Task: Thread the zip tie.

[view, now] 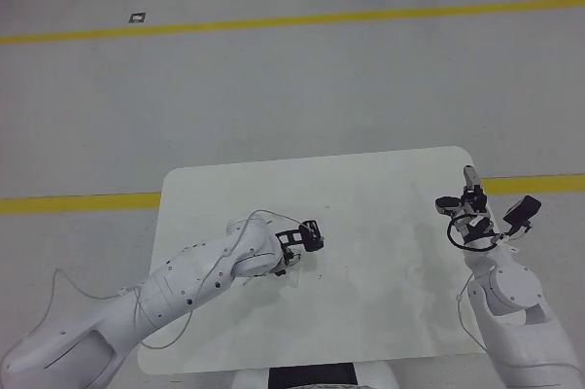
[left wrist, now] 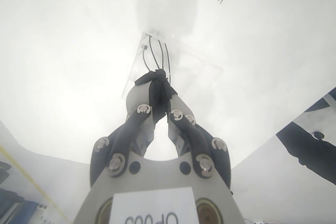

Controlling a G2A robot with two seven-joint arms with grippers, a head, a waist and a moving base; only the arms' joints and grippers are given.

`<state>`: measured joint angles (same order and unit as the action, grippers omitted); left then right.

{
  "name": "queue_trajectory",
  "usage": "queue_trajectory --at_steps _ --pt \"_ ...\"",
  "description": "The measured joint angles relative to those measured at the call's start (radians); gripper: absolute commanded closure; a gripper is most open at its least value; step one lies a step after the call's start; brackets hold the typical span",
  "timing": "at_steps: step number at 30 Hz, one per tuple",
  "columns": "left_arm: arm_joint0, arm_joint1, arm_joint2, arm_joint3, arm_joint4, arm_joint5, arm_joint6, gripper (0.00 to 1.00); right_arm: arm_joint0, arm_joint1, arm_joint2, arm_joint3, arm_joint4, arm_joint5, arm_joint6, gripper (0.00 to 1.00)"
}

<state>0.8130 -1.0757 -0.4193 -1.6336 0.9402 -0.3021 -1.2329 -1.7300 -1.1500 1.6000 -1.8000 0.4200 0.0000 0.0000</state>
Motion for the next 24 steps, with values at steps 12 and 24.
queue_trajectory --at_steps 12,24 --pt "0.027 0.009 0.006 0.018 0.018 -0.022 0.012 0.8 0.0 0.0 0.0 0.0 0.0 0.0 0.0 0.0" --pt "-0.004 -0.028 0.052 0.089 0.004 -0.033 0.014 0.85 0.0 0.0 0.0 0.0 0.0 0.0 0.0 0.0"
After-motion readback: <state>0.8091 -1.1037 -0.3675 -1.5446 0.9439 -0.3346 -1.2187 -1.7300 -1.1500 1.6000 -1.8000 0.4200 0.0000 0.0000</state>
